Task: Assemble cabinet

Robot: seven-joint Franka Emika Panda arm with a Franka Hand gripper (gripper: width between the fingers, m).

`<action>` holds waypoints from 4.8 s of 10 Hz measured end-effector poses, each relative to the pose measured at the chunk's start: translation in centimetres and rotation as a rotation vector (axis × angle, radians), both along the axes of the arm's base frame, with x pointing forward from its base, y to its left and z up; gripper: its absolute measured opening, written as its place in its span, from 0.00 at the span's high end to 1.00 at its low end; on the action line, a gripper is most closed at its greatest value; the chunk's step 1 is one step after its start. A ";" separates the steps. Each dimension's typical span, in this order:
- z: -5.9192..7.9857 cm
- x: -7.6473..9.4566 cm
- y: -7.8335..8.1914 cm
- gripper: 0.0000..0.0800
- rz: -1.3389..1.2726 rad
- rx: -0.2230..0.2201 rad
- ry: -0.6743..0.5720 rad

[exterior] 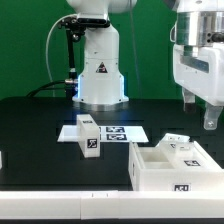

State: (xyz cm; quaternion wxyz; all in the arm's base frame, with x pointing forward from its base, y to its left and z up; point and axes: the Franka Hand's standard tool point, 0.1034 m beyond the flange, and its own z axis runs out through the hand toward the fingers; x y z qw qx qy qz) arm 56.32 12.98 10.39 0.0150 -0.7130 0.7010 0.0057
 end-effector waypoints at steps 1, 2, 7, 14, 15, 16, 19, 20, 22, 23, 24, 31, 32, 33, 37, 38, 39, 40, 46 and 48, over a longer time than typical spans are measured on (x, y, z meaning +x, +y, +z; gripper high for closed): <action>0.0 0.0 0.0 0.00 0.000 0.000 0.000; 0.0 0.0 0.0 0.00 0.000 0.000 0.000; 0.0 -0.2 0.2 0.00 0.008 0.000 0.000; -0.4 -2.2 2.1 0.00 0.081 -0.007 -0.004; -1.3 -3.0 2.9 0.00 0.115 -0.017 -0.037; -2.1 -4.1 3.3 0.00 0.168 -0.024 -0.041; -2.2 -4.1 3.1 0.00 0.377 -0.033 -0.047; -2.2 -4.1 3.1 0.00 0.428 -0.034 -0.047; -2.8 -4.8 2.6 0.00 0.393 -0.029 -0.065; -3.0 -4.8 1.8 0.00 0.349 -0.025 -0.066; -3.2 -4.9 1.3 0.00 0.322 -0.025 -0.074; -4.3 -8.0 1.2 0.00 -0.304 0.029 -0.003; -4.5 -8.4 1.7 0.00 -0.436 0.024 -0.004; -4.5 -8.4 1.7 0.00 -0.403 0.025 -0.004; -5.3 -9.8 1.1 0.00 -0.414 0.011 0.017; -6.1 -10.9 0.6 0.00 -0.418 -0.004 0.037; -6.7 -11.2 0.3 0.00 -0.418 -0.016 0.045; -7.3 -11.6 0.1 0.00 -0.416 -0.030 0.053; -7.9 -12.4 -0.9 0.28 -0.381 -0.046 0.067; -7.9 -12.4 -0.9 0.51 -0.379 -0.046 0.067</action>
Offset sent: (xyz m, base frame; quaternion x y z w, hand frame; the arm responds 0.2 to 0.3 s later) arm 0.0000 0.0000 0.0000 0.0000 0.0000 0.0000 1.0000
